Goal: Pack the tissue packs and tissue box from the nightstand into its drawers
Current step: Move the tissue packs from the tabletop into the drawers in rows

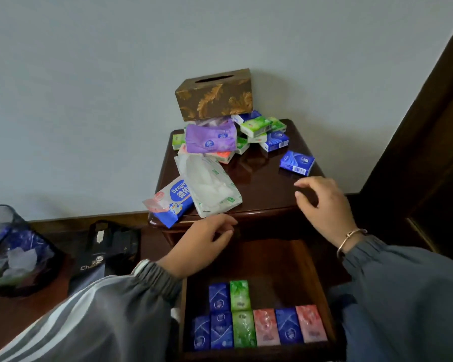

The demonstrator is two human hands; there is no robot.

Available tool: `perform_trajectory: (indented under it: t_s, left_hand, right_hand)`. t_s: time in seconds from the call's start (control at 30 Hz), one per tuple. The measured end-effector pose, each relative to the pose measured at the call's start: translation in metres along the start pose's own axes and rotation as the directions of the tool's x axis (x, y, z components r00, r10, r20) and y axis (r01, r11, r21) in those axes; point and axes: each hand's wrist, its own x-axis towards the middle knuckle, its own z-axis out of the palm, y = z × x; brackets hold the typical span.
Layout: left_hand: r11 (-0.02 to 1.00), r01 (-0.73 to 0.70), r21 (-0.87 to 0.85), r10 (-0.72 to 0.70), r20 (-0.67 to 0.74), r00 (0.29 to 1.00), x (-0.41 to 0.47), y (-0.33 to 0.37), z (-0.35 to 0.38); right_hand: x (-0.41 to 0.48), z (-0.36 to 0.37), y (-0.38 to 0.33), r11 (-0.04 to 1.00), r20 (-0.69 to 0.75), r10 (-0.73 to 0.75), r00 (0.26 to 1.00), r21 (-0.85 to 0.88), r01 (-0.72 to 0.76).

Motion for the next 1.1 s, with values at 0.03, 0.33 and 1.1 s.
perform_trajectory:
  t_s: [0.03,0.33,1.1]
  left_hand:
    - [0.998,-0.04,0.043,0.041,-0.041,0.998,0.011,0.006,-0.007]
    - [0.883,-0.158,0.441,0.251,-0.161,0.955,0.126,0.031,-0.022]
    - [0.346,-0.173,0.922,0.158,0.125,0.98,0.325,0.047,0.037]
  right_hand:
    - [0.019,0.0,0.009,0.997,-0.024,0.032,0.999,-0.065,-0.034]
    - [0.071,0.064,0.064,0.91,0.277,0.297,0.914,-0.372,-0.183]
    - [0.062,0.062,0.054,0.898,-0.086,0.318,0.944,-0.293,-0.329]
